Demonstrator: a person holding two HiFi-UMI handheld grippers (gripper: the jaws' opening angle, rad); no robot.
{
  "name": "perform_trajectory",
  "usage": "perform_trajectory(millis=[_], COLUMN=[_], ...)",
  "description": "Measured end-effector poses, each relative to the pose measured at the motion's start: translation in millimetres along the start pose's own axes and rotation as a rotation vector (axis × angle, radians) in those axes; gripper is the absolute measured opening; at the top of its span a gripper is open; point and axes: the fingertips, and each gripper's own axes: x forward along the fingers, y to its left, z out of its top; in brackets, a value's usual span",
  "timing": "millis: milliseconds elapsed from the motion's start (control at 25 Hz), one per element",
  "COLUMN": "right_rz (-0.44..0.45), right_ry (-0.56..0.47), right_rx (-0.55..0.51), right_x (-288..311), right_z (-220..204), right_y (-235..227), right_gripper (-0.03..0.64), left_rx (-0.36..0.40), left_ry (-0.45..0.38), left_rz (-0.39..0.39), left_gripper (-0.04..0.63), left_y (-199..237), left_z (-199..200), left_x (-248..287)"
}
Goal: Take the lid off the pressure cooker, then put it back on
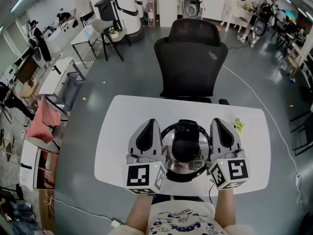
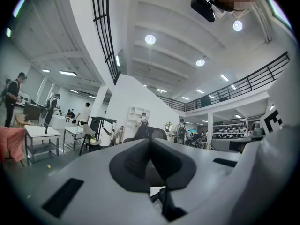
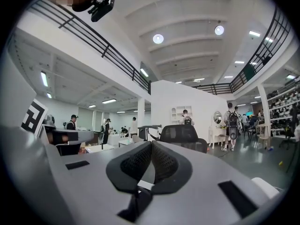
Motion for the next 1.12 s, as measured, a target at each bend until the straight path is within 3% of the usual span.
perform_trajectory(millis=[1120], right_rz=[0.001], right_ry=[0.018], right_rx=[-0.014], right_x=[0.7], right_z=[-7.4], right_y=[0.2], right_gripper=[0.012], left_rx=[0.003], left_ry=[0.006], left_rz=[-0.003], left_gripper=[0.014], left_y=[-1.4], left_z=[-3.1], left_x=[0.9])
